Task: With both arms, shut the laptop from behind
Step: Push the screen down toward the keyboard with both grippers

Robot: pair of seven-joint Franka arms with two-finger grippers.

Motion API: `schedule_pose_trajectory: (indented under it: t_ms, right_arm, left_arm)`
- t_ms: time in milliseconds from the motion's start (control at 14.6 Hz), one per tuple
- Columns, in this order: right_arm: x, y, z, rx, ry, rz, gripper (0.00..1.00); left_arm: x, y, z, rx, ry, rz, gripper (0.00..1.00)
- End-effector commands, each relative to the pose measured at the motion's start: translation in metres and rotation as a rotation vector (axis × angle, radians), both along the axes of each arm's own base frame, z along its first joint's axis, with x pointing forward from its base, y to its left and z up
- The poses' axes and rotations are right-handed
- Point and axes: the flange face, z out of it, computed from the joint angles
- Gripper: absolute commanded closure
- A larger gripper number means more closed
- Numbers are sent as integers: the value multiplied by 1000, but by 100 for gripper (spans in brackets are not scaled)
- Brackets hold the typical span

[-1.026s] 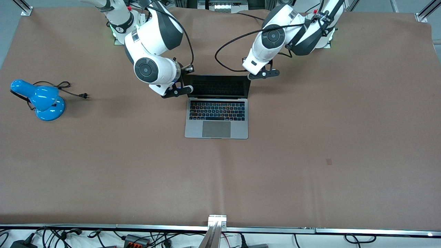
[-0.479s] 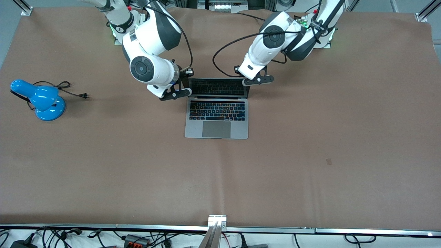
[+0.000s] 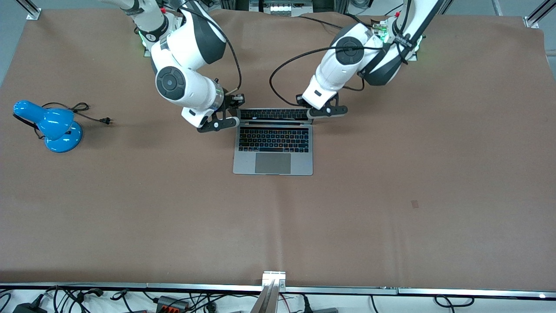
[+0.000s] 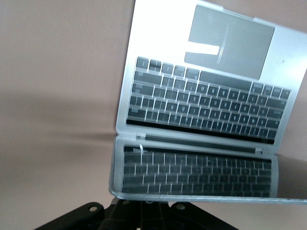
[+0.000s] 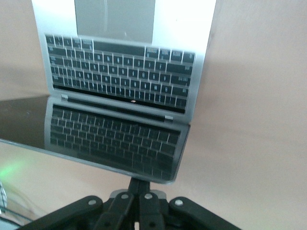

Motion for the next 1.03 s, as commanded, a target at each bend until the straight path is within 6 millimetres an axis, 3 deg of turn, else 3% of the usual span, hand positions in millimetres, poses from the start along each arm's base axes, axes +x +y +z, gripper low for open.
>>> schedule_pose_trajectory:
  t_ms: [0,342,753,958]
  right_arm:
    - [19,-13,5,17,-53,-56,100]
    - [36,-20,-18,19,-97,-100,100]
    - [82,-21,-67,-11,-125,-131,100]
    - [97,-15,-96,-24,-116,-132,100]
  left_arm:
    - [32,-4,-13,-31,15,24,100]
    - [63,-7,-29,-27,-23,-25,100]
    - [84,-9,-44,-48,-16,-24,100]
    - [94,-6,-66,-35,-99,-80,100]
